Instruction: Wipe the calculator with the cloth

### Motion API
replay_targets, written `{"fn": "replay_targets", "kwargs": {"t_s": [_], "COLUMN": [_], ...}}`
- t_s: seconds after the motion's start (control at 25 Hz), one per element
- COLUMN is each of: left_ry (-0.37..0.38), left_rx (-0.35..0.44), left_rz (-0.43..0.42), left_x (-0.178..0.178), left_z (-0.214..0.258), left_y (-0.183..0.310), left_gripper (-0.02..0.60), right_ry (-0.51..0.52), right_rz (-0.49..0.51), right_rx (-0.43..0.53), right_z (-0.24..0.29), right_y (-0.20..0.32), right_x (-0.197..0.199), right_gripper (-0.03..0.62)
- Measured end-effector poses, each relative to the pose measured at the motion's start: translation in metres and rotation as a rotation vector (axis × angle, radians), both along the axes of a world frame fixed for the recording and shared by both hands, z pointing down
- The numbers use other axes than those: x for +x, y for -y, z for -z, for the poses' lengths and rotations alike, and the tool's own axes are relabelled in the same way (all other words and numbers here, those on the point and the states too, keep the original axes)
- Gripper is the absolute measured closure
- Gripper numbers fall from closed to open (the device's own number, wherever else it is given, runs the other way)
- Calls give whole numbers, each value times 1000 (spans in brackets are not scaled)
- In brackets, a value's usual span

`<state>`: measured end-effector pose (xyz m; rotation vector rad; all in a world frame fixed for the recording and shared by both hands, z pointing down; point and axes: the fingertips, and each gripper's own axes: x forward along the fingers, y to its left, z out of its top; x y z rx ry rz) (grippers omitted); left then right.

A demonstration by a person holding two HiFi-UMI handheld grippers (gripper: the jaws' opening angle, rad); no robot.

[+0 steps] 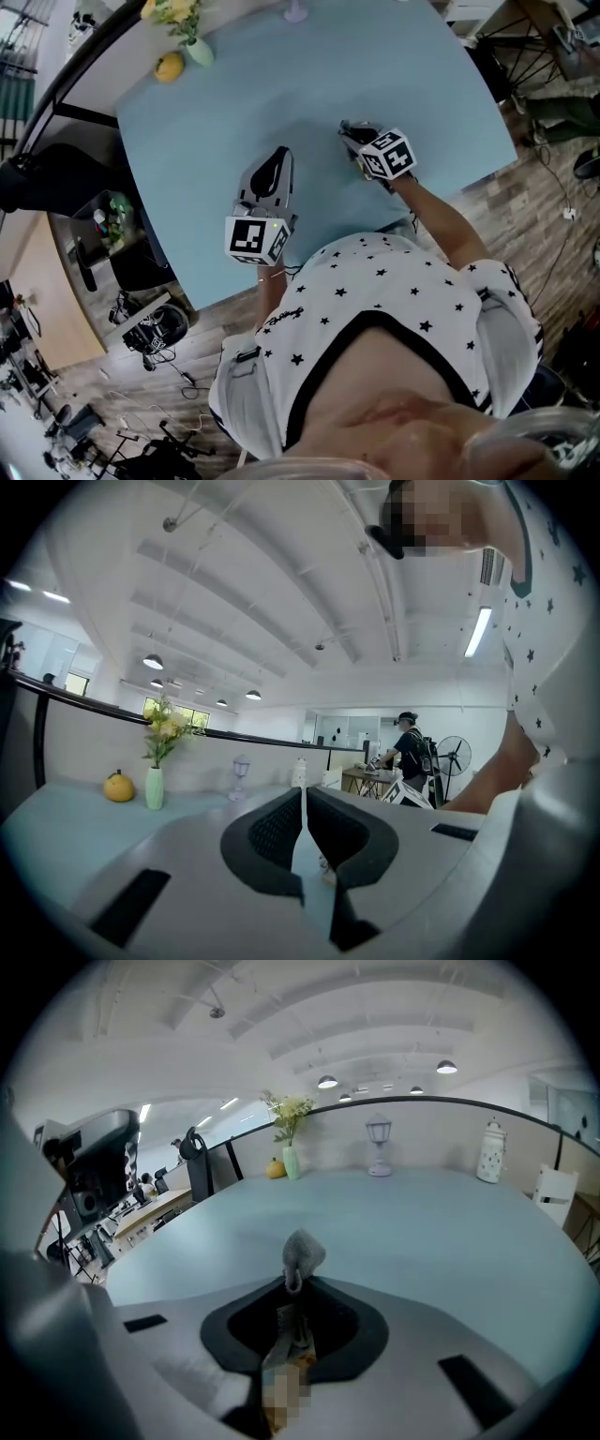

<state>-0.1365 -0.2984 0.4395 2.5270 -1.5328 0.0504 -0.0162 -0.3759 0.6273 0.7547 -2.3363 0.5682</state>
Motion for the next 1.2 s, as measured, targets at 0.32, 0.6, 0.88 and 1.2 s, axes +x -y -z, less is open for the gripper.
{"fn": "replay_targets", "kwargs": {"t_s": [0.32, 0.6, 0.88, 1.2], "left_ry": [-6, -2, 11, 14], "left_rx": [-18, -24, -27, -23], "left_rz": [30, 41, 25, 23], "left_x": [-2, -4, 5, 8], "left_z": [-1, -2, -3, 0], "left_y": [3, 5, 1, -1], "left_gripper": [541, 541, 541, 541], "right_ry": [-29, -2, -6, -20], "right_rz": [25, -13, -63, -127], "right_rx": [-36, -58, -58, -52], "right_z": [-13, -15, -17, -17], "right_y": [2, 12, 24, 36], "right_x": [7, 15, 38, 67], "right_gripper": [543, 543, 543, 542]}}
